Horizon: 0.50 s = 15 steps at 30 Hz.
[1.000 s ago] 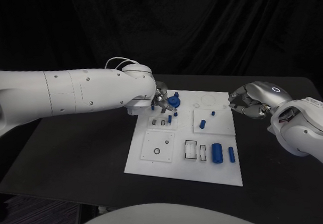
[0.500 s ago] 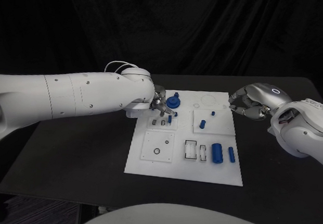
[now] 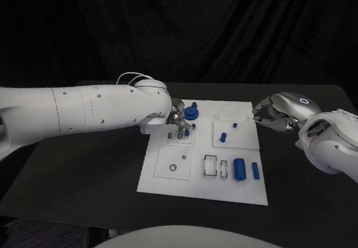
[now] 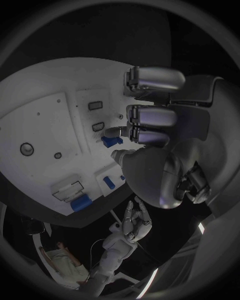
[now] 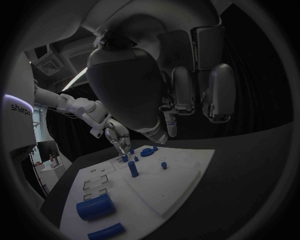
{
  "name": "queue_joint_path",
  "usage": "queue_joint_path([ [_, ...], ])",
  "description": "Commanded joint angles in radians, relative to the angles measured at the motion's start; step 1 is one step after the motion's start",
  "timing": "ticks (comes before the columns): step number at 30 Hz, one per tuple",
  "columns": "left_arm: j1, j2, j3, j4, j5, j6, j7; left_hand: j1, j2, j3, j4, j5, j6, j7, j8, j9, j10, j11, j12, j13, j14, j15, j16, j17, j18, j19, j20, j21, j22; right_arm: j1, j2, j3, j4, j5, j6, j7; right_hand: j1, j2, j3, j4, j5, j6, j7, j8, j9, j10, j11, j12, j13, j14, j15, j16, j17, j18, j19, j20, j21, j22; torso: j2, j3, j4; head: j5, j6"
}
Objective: Assemble the parts on the task board
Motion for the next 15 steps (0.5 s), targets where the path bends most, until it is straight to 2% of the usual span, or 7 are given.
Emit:
queue_joint_path([
  [1, -0.003, 0.004, 0.001, -0.003, 0.001, -0.003, 0.029, -0.007, 0.002, 0.0, -0.005, 0.006, 0.007, 0.001, -0.012, 0.001, 0.104, 0.005, 0.003, 0.262, 0.106, 0.001, 0.006, 0.263, -0.011, 0.019, 0.003, -0.008, 0.127, -0.003, -0.001, 0.001, 0.0, -0.007, 0.001, -0.011, 0.003, -0.001, 0.002, 0.004, 0.004, -0.005, 0.0, -0.004, -0.001, 0.107, 0.005, 0.002, 0.263, 0.093, 0.002, 0.002, 0.212, 0.013, 0.031, 0.002, -0.005, 0.203, 0.0, 0.0003, -0.0008, -0.001, 0.0],
  [4, -0.005, 0.005, 0.001, -0.005, 0.001, -0.005, 0.033, -0.008, 0.004, 0.002, -0.007, 0.009, 0.009, 0.003, -0.028, 0.001, 0.104, 0.006, 0.003, 0.262, 0.106, 0.003, 0.006, 0.263, -0.011, 0.018, 0.005, -0.009, 0.125, -0.003, 0.0, 0.001, 0.0, -0.007, 0.002, -0.011, 0.003, -0.001, 0.002, 0.005, 0.004, -0.005, 0.001, -0.005, -0.002, 0.105, 0.006, 0.001, 0.26, 0.093, 0.002, 0.001, 0.211, 0.014, 0.03, 0.002, -0.008, 0.202, 0.0, 0.0004, 0.0007, -0.002, 0.0],
  [10, -0.007, 0.008, 0.001, -0.011, 0.001, -0.002, 0.035, -0.008, 0.006, 0.006, -0.011, 0.016, 0.016, 0.004, -0.045, 0.002, 0.104, 0.008, 0.003, 0.262, 0.106, 0.004, 0.006, 0.263, -0.01, 0.016, 0.006, -0.01, 0.123, -0.003, 0.001, 0.001, -0.001, -0.007, 0.006, -0.013, 0.003, -0.001, 0.002, 0.005, 0.004, -0.005, 0.001, -0.005, -0.002, 0.105, 0.006, 0.001, 0.26, 0.093, 0.002, 0.001, 0.211, 0.014, 0.03, 0.002, -0.008, 0.202, 0.0, 0.0009, -0.0018, 0.001, 0.0],
  [15, -0.009, 0.011, 0.001, -0.02, 0.001, -0.007, 0.038, -0.006, 0.007, 0.013, -0.017, 0.03, 0.024, 0.006, -0.066, 0.003, 0.104, 0.009, 0.003, 0.262, 0.106, 0.006, 0.006, 0.263, -0.01, 0.016, 0.008, -0.012, 0.123, -0.003, 0.001, 0.001, -0.001, -0.007, 0.008, -0.015, 0.003, -0.001, 0.002, 0.005, 0.004, -0.005, 0.001, -0.005, -0.002, 0.104, 0.006, 0.001, 0.26, 0.092, 0.002, 0.0, 0.21, 0.014, 0.029, 0.002, -0.009, 0.201, 0.0, 0.001, -0.0003, -0.001, 0.0],
])
